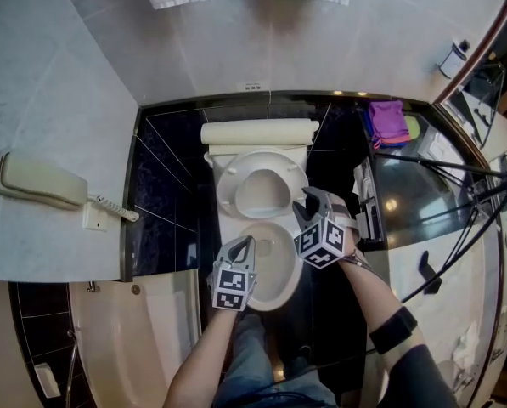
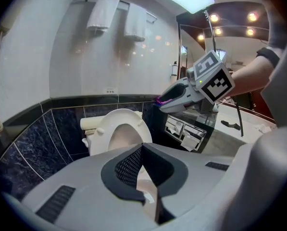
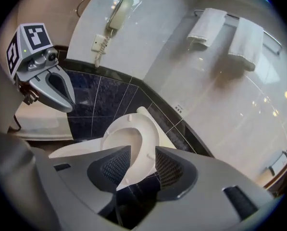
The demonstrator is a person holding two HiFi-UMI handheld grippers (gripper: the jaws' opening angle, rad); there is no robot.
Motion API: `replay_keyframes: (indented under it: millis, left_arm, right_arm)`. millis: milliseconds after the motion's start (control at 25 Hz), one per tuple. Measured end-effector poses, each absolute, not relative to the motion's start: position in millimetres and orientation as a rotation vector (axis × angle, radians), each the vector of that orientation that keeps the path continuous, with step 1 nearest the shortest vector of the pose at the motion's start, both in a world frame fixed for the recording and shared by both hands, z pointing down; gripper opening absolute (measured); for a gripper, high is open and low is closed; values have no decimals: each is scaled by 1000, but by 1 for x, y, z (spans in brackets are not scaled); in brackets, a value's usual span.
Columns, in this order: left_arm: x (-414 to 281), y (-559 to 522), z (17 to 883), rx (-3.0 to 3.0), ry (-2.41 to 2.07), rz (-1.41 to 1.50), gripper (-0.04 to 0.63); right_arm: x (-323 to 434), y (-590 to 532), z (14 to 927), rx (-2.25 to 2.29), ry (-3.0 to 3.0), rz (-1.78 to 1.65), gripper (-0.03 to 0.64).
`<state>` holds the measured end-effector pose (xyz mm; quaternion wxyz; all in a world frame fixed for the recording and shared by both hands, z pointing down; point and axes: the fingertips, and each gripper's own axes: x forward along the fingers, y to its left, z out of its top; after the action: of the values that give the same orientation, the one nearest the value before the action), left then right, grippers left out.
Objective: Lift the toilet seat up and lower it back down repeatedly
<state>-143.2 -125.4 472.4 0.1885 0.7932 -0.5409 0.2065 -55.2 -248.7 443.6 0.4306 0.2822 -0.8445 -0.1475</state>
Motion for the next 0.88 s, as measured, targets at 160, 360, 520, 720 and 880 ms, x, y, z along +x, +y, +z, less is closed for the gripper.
replay_keyframes:
  millis: [160,360,520,720,880]
  left_arm:
    - [-148,-152,496,2226,-1501,580,-8]
    - [-155,-172,518,2196,-1496,533,-8]
    - [-162,-181,533,2180,-1488,511,-8]
    - [-171,-187,547,2164,-1485,488,-8]
    - [-173,-189,556,2154,-1481,476,-8]
  right_arm:
    - [-92,-294,455,640,-2040,-511,178]
    - [-128,-337,471,594,-1987,-604,178]
    - [-149,-358,488,521,-1926,-688,178]
    - [-165,-377,506,465,-1856,-767,150]
    - [-167,-384,518,449,-1831,-758,106]
